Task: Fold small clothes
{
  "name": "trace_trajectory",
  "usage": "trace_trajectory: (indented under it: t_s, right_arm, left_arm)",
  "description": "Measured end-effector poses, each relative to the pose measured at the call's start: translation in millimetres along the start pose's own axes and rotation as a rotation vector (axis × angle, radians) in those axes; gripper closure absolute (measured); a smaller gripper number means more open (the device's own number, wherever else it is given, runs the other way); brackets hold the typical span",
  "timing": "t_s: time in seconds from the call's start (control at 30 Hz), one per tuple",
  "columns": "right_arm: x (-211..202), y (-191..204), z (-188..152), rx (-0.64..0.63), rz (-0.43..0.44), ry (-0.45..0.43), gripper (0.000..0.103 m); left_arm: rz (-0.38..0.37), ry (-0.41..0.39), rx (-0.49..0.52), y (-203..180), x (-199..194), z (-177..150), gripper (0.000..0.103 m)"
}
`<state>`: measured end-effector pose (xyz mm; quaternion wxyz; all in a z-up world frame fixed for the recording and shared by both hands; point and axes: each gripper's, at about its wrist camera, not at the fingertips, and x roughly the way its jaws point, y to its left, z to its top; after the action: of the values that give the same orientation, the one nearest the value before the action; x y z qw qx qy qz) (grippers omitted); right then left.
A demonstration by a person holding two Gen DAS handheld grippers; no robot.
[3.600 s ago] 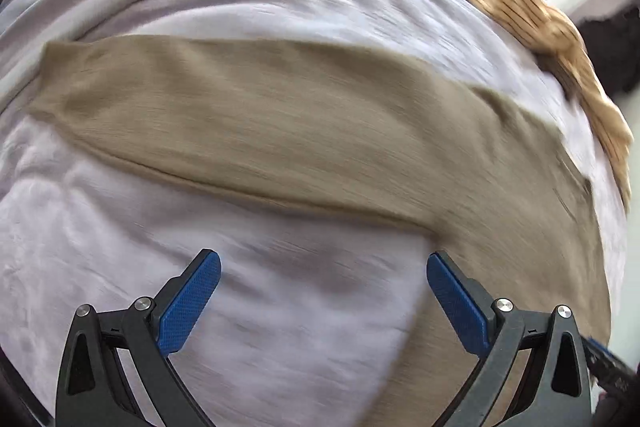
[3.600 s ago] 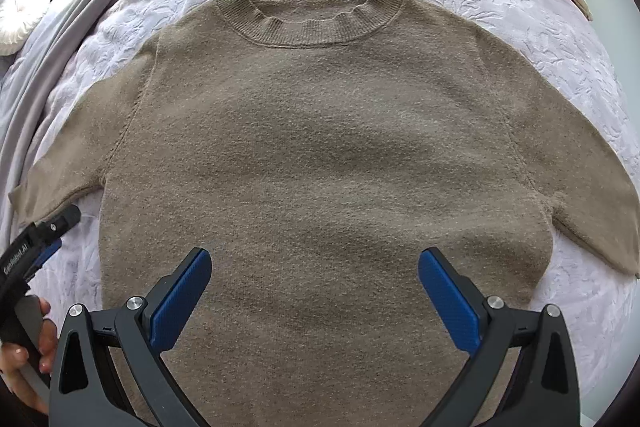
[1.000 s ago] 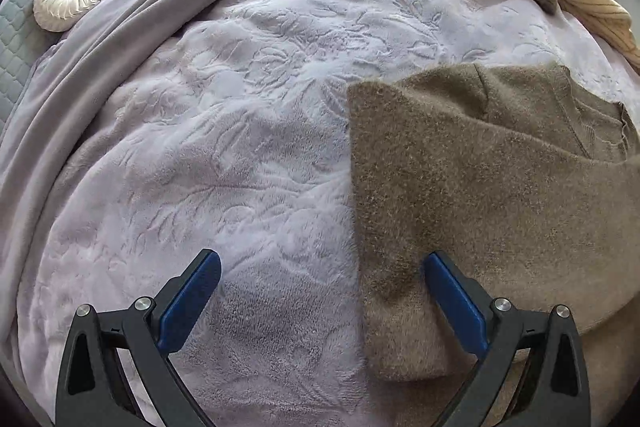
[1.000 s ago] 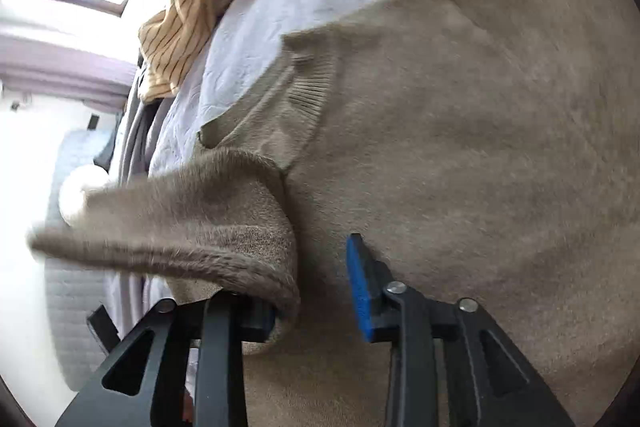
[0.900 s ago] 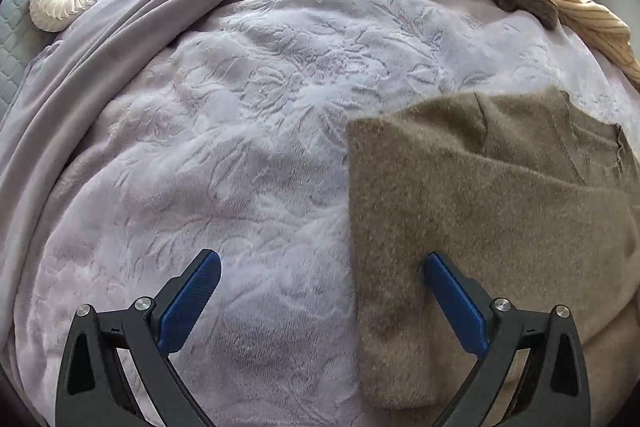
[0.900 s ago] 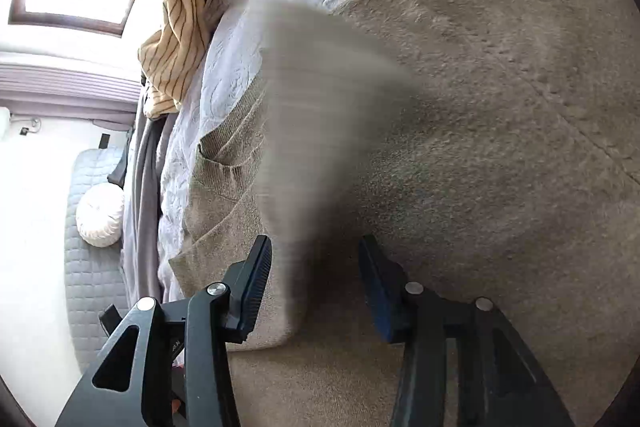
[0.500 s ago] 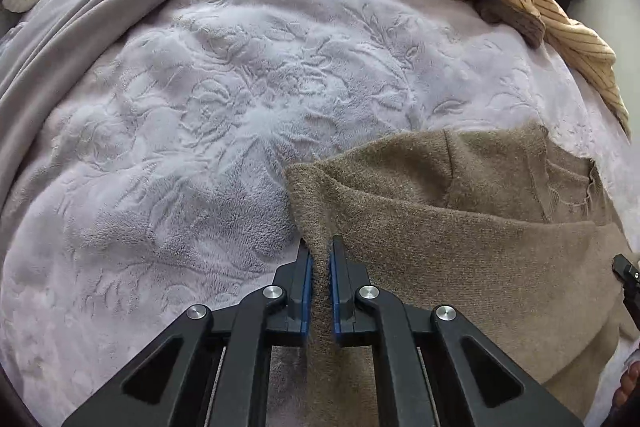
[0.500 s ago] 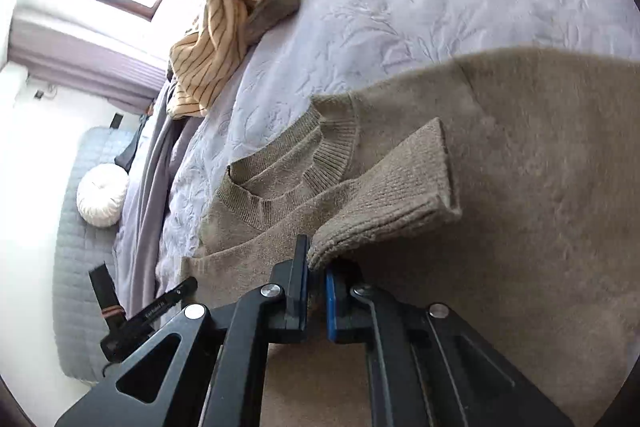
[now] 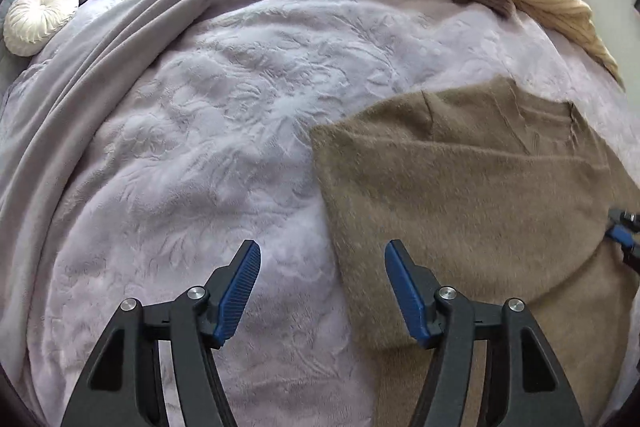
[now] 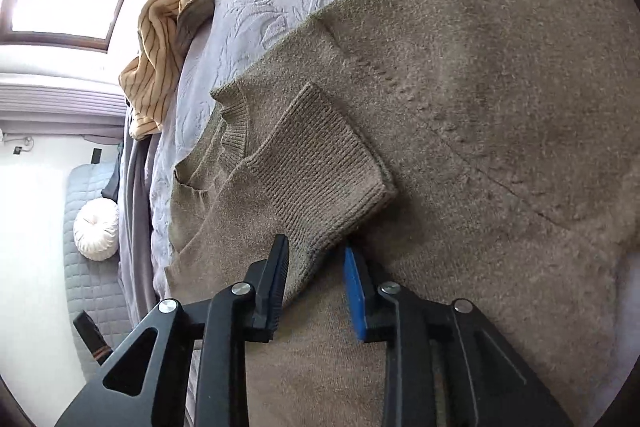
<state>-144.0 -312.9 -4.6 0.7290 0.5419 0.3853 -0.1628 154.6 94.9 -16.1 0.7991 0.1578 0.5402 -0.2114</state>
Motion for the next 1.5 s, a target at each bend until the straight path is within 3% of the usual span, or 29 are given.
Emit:
trace_trajectory:
  t_s: [0.07, 0.1, 0.13, 0.27, 0.47, 0.8, 0.9, 1.03, 1.3, 1.33, 1.37, 1.4, 1.5]
  right_arm:
    - [2, 6, 3, -0.032, -0.024, -0.01, 0.082]
    - [1, 8, 3, -0.057, -0.074, -0.016, 0.095]
    - [3, 7, 2, -0.064, -0.116, -0.014, 0.095]
    - [0, -4, -5, -0.013, -0.11, -0.014, 0.095]
    - [-15, -9, -11, 0.022, -0.141, -0.021, 0.095]
    - [-53, -24, -18, 0.0, -0.155, -0.032, 0.092]
    - [-60, -30, -22, 0.011, -0.141, -0.021, 0.086]
    - [-69, -37, -29, 0.026, -0.125, -0.02, 0.066]
    - [-88, -45, -39, 0.027, -0.094, -0.029, 0.05]
    - [-90, -46, -39, 0.026, -0.091, -0.029, 0.049]
    - [-92, -47, -40, 0.025, -0.087, -0.029, 0.049]
    - [-93, -48, -41, 0.024, -0.085, -0.03, 0.049]
    - [-97, -50, -41, 0.027, -0.066, -0.034, 0.046]
  left_arm:
    - [0.097, 0.023, 0.059, -13, 11, -14, 0.037]
    - [0.125, 0.039, 0.068, -15, 19, -19, 0.037]
    - [0.123, 0.048, 0.053, -13, 26, -25, 0.037]
    - [0.083, 0.044, -0.014, -1, 24, -29, 0.036]
    - [0.099, 0.05, -0.022, 0, 10, -27, 0.036]
    - [0.032, 0.059, -0.064, -26, -16, -34, 0.036]
    - [0.019, 0.063, -0.038, -45, -21, -36, 0.036]
    - [-0.002, 0.073, 0.004, -76, -26, -40, 0.036]
    - [-0.06, 0.104, 0.058, -130, -31, -54, 0.036]
    - [-0.069, 0.105, 0.062, -135, -31, -55, 0.026]
    - [-0.072, 0.105, 0.064, -140, -32, -56, 0.004]
    - [-0.069, 0.095, 0.065, -145, -34, -58, 0.0]
    - [-0.074, 0.078, 0.088, -157, -39, -59, 0.0]
